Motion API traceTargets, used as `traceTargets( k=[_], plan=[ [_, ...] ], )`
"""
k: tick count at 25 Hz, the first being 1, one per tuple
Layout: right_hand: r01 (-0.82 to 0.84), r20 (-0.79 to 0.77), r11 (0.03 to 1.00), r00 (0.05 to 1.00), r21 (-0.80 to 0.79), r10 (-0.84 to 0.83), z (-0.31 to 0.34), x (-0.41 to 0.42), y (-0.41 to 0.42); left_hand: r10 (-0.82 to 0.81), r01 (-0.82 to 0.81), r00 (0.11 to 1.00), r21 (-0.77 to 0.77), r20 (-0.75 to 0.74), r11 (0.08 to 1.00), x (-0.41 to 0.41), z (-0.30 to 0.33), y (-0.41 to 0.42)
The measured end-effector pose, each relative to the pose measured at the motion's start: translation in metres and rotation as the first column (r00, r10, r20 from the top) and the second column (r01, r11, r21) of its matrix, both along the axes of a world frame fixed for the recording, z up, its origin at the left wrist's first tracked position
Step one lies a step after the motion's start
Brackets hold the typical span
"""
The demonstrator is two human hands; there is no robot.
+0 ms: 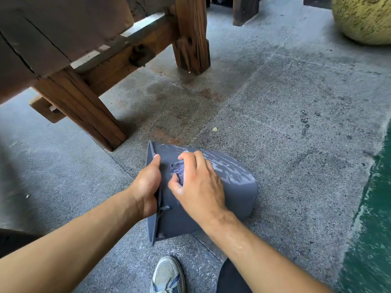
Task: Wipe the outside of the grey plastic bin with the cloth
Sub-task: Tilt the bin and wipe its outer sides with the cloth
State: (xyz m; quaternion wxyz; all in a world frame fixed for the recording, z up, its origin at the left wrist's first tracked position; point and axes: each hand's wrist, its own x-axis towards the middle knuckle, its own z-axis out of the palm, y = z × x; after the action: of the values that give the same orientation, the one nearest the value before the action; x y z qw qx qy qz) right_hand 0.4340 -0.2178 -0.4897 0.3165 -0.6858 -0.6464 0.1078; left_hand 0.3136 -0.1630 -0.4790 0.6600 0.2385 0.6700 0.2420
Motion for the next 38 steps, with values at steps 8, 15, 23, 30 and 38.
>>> traceTargets(
  k=[8, 15, 23, 30, 38],
  plan=[
    [0.068, 0.078, 0.993, 0.995, -0.092, -0.061, -0.037, 0.058, 0.012, 0.030, -0.030, 0.999, 0.005, -0.043, 1.000, -0.003, 0.001, -0.005],
    [0.135, 0.105, 0.977, 0.987, -0.164, -0.119, -0.069, 0.100, 0.004, 0.041, -0.042, 0.998, -0.016, -0.041, 0.999, -0.008, -0.002, -0.006],
    [0.259, 0.109, 0.939, 0.965, -0.225, -0.240, -0.106, 0.141, -0.015, 0.019, -0.019, 0.999, 0.006, -0.033, 1.000, -0.017, -0.011, -0.005],
    [0.261, 0.106, 0.903, 0.965, -0.341, -0.239, -0.121, 0.157, -0.039, -0.016, 0.016, 1.000, 0.026, -0.003, 1.000, -0.011, -0.009, -0.007],
    [0.027, -0.137, 0.998, 0.990, -0.056, -0.034, -0.014, 0.067, -0.001, -0.061, 0.051, 0.974, 0.051, 0.217, 0.997, 0.002, 0.003, -0.013]
  ],
)
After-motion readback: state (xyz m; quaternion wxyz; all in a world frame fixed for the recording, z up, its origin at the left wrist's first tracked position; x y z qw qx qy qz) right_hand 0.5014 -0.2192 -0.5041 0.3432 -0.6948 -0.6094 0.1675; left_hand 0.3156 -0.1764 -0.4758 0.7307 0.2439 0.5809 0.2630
